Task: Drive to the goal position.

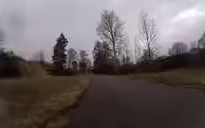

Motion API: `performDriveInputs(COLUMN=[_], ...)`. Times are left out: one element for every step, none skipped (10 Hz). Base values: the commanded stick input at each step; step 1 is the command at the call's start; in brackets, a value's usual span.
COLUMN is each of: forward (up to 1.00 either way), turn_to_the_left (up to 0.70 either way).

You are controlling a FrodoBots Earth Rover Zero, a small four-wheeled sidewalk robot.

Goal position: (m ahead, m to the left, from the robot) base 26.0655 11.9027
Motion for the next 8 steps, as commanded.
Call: performDriveInputs(forward=[0.7, 0.7, 0.7, 0.7, 0.7, 0.7, 0.7, 0.7], turn_to_the_left=[0.0, 0.0, 0.0, 0.0, 0.0, 0.0, 0.0, 0.0])
